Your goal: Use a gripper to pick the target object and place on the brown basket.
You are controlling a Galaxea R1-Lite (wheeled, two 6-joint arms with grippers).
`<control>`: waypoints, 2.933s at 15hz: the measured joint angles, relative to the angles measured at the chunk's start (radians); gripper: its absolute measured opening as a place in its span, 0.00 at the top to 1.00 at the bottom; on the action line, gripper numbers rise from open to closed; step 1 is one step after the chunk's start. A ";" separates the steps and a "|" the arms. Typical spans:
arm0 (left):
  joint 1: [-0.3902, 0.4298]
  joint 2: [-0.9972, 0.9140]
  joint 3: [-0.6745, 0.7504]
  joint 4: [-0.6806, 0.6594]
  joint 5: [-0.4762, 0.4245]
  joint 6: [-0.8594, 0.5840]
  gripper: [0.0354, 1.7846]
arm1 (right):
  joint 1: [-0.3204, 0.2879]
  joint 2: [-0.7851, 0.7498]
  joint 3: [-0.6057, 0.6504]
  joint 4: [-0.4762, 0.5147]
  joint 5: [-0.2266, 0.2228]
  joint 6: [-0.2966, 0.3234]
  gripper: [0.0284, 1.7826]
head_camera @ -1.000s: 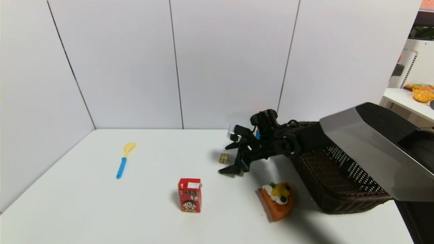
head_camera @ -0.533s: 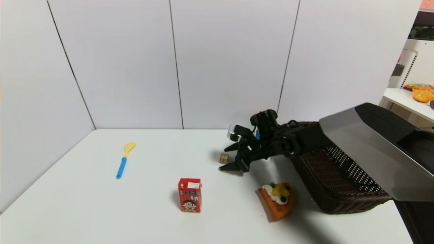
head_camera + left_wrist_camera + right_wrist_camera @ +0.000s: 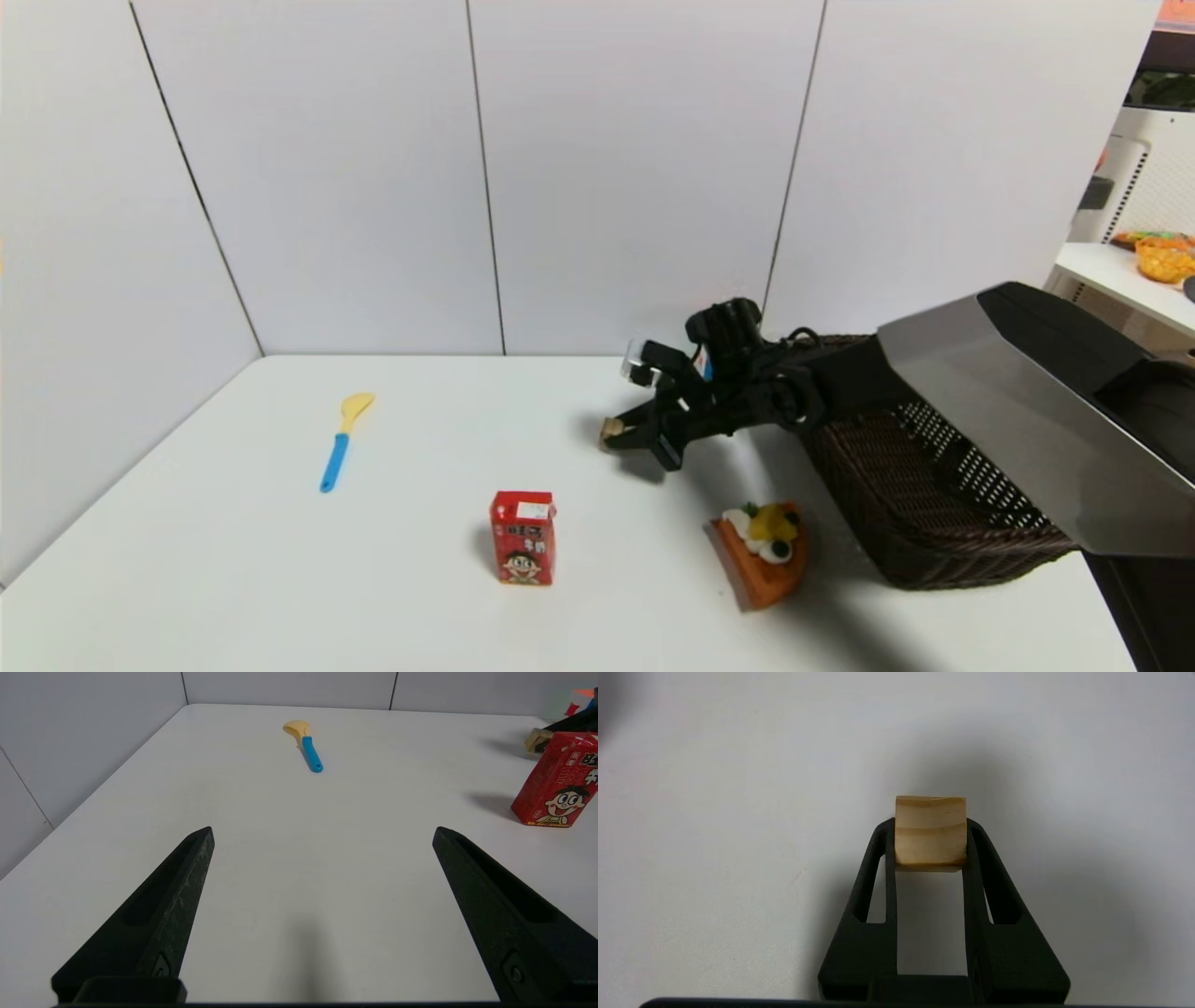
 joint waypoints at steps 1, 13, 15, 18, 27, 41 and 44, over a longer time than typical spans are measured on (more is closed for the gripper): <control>0.000 0.000 0.000 0.000 0.000 -0.001 0.06 | 0.001 -0.007 -0.008 0.001 0.000 0.000 0.79; 0.000 0.000 0.000 0.000 0.000 0.000 0.06 | -0.275 -0.644 0.274 0.089 -0.006 0.150 0.79; 0.000 0.000 0.000 0.000 0.000 0.000 0.06 | -0.395 -0.790 0.439 0.131 -0.005 0.155 0.79; 0.000 0.000 0.000 0.000 0.000 0.000 0.06 | -0.528 -0.952 0.674 0.149 -0.004 0.154 0.79; 0.000 0.000 0.000 0.000 0.000 -0.001 0.06 | -0.587 -0.964 0.825 0.137 -0.001 0.074 0.51; 0.000 0.000 0.000 0.000 0.000 0.000 0.06 | -0.425 -1.620 1.019 0.175 -0.411 0.357 0.12; 0.000 0.000 0.000 0.000 0.000 0.000 0.06 | -0.373 -1.860 1.222 0.211 -0.584 0.383 0.10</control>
